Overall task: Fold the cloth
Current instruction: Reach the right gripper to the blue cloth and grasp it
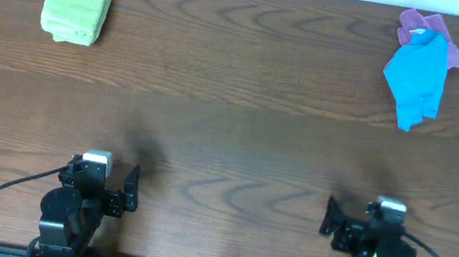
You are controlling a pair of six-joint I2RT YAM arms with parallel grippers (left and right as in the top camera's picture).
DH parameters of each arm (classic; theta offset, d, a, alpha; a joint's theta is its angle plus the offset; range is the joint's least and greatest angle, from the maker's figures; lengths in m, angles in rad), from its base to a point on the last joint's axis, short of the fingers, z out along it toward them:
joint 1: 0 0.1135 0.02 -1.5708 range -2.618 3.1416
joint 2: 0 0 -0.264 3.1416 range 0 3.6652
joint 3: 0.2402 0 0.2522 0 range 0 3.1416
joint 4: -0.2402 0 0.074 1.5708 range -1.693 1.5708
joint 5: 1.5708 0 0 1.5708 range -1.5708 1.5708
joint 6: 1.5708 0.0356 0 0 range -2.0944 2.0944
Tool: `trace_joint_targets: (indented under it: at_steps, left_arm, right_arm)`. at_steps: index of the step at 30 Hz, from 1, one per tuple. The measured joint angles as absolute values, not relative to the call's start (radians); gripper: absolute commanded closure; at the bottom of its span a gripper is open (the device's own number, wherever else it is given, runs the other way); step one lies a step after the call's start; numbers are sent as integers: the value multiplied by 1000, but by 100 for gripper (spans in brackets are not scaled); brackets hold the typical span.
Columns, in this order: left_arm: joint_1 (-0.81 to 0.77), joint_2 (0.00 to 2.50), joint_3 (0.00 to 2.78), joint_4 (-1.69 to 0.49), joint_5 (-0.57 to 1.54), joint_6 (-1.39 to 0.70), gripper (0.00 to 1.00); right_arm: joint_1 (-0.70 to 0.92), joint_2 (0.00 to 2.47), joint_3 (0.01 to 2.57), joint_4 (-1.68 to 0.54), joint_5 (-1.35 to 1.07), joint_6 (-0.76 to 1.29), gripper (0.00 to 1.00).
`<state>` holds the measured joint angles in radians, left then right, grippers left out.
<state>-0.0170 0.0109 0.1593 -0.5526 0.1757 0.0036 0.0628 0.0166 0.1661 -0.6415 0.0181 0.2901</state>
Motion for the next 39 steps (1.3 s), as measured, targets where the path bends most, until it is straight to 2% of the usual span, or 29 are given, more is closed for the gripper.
trace_joint_targets:
  at_steps: [7,12,15,18,25,29,32,39]
  left_arm:
    - [-17,11,159,-553,176,4,5]
    - [-17,11,159,-552,176,4,5]
    - [-17,11,159,-553,175,4,5]
    - [-17,11,159,-552,175,4,5]
    - [-17,10,159,-554,175,4,5]
    - [-17,10,159,-554,174,4,5]
    - [-17,10,159,-552,174,4,5]
    - [-17,9,159,-553,173,4,5]
  right_arm:
    - [63,15,165,-488,-1,801,1]
    - [63,19,160,-301,122,958,1]
    - [62,70,161,-138,163,942,1]
    - [47,226,160,1,176,908,1]
    - [-91,895,225,386,61,855,1]
    - [-157,1201,412,379,-55,773,1]
    - [-200,1399,620,254,-150,702,1]
    - [-243,1574,895,62,-167,572,1]
